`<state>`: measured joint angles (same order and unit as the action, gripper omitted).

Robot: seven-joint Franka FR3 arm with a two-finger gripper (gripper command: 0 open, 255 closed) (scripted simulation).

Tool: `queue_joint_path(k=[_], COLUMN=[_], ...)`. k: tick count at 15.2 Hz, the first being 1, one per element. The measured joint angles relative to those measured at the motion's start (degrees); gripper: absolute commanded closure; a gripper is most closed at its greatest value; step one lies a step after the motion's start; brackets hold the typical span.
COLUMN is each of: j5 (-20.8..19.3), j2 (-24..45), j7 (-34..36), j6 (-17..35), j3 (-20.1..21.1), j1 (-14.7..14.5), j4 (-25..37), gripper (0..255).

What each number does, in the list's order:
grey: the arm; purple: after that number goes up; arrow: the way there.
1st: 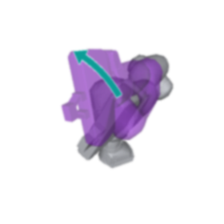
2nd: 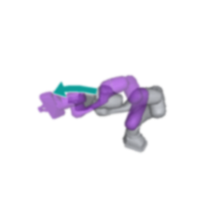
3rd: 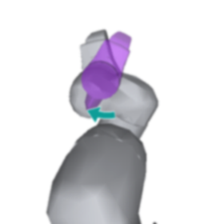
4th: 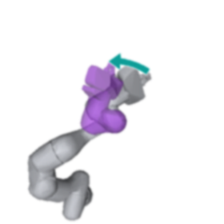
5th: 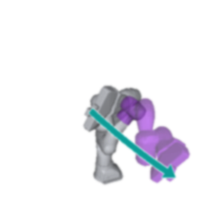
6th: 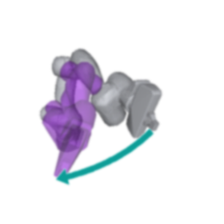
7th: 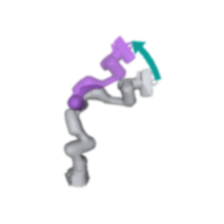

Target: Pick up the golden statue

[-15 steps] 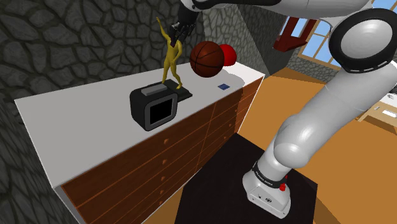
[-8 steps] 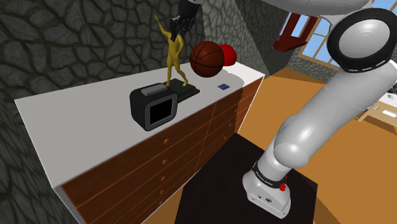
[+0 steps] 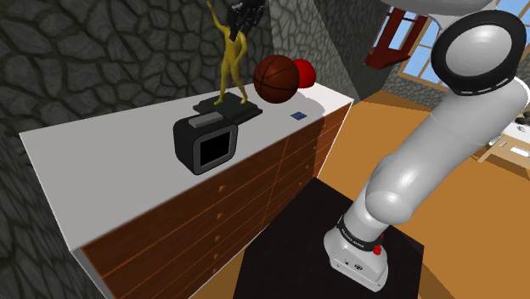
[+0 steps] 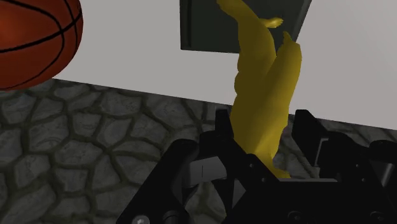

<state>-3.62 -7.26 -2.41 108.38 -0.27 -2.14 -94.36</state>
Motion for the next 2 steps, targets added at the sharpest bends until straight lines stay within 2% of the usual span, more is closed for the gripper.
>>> queue_joint_path(k=[2], j5=[0.0], j2=[0.5], j7=[0.0], j6=[-1.3], j3=[0.0], j1=[0.0], j4=[1.8], gripper=[255])
